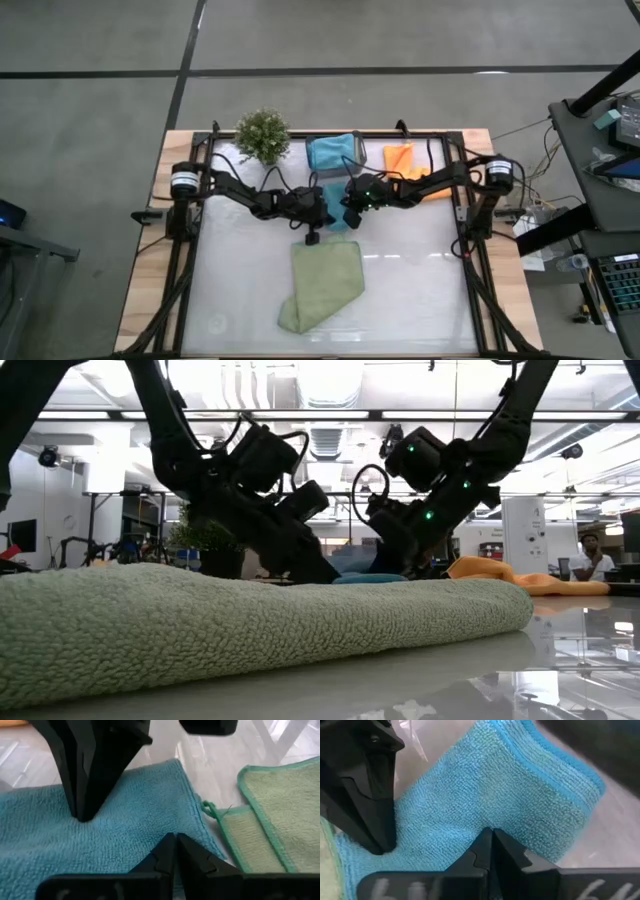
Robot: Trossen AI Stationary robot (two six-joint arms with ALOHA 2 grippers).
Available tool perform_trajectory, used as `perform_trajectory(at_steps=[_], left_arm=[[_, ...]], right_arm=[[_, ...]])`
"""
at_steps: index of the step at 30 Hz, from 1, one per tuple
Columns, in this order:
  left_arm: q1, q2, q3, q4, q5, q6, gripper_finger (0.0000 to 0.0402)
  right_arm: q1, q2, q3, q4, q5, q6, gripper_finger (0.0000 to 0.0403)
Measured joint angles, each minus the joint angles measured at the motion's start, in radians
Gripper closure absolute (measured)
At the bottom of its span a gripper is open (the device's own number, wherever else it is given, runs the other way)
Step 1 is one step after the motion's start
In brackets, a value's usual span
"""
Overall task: Fold microfiber towels
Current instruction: Fold the blue towel
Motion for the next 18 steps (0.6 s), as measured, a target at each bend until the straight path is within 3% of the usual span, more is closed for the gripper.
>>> perform_trajectory(at_steps=[6,14,18], left_arm=[[0.000,-0.032,-0.004,-0.067,0.013,0.000,0.0395],[0.001,-0.153,-0.019,-0.160,0.018,0.015,0.0395],[0.003,-0.177,-0.021,-0.155,-0.053,0.082,0.0395]], right_arm=[[0.004,-0.002,-0.002,-0.002,0.001,0.014,0.0392],[0.015,-0.100,-0.006,-0.028,0.004,-0.008,0.0392],[0.041,-0.141,-0.007,-0.038,-0.005,-0.029,0.0392]])
